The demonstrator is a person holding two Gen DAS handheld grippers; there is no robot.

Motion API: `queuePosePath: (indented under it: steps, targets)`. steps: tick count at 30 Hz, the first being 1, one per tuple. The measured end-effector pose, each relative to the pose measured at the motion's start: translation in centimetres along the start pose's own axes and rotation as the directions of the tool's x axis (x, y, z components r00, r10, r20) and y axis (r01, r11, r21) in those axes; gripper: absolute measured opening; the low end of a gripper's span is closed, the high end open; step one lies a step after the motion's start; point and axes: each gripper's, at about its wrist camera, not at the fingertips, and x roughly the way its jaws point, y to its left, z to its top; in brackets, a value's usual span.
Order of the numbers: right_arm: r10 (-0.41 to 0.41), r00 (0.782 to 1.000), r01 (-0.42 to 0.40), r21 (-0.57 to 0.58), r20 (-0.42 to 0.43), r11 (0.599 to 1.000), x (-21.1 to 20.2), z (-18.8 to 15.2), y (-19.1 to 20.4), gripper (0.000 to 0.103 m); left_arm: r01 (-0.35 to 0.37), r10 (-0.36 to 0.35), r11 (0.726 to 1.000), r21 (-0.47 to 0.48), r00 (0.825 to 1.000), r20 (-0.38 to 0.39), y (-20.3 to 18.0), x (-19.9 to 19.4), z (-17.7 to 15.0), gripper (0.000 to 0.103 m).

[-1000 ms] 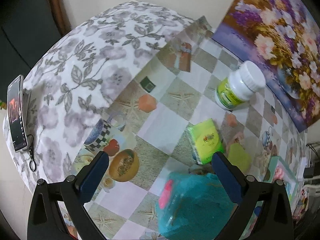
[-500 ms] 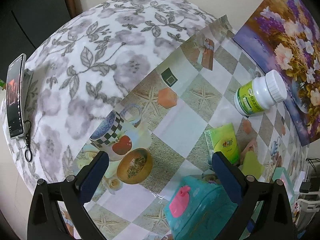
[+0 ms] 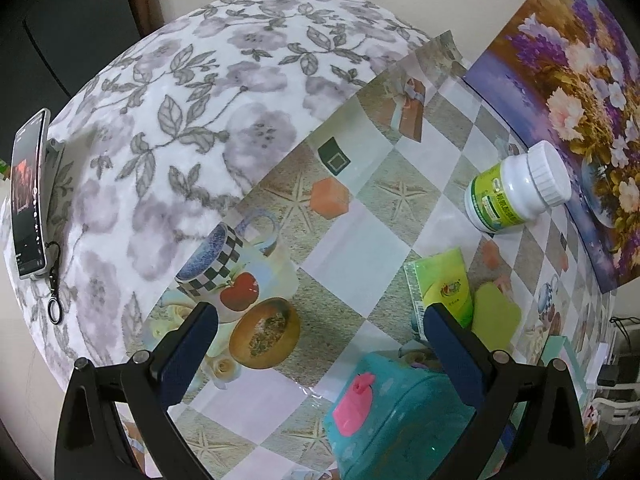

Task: Organize soft objects
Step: 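Grasp the lime-green cloth with the right gripper, then lift the green cloth toward the tray with the right gripper while the left reaches the pink crumpled cloth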

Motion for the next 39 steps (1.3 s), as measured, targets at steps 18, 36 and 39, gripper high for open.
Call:
queuePosePath:
  steps: [18,36,39]
  targets:
    - [0.185,0.982,-0.186,0.021,0.033,0.982,-1.9,0.4,0.0,0.023,0.018,-0.019,0.999,0.029,1.000,0.008,-0.6,-0.4,0.0,0.102]
    - [0.022,0.998,-0.021,-0.008,0.063,1.000,-2.9,0.7,-0.7,0.006,0.017,-0.019,0.998,0.066,0.999,0.027,-1.7,-1.1,-0.1,0.102]
    - [-0.050,0.995,0.051,-0.021,0.082,0.998,-3.2,0.8,-0.9,0.005,0.014,-0.017,0.996,0.083,0.999,0.031,-2.1,-1.3,-0.2,0.102]
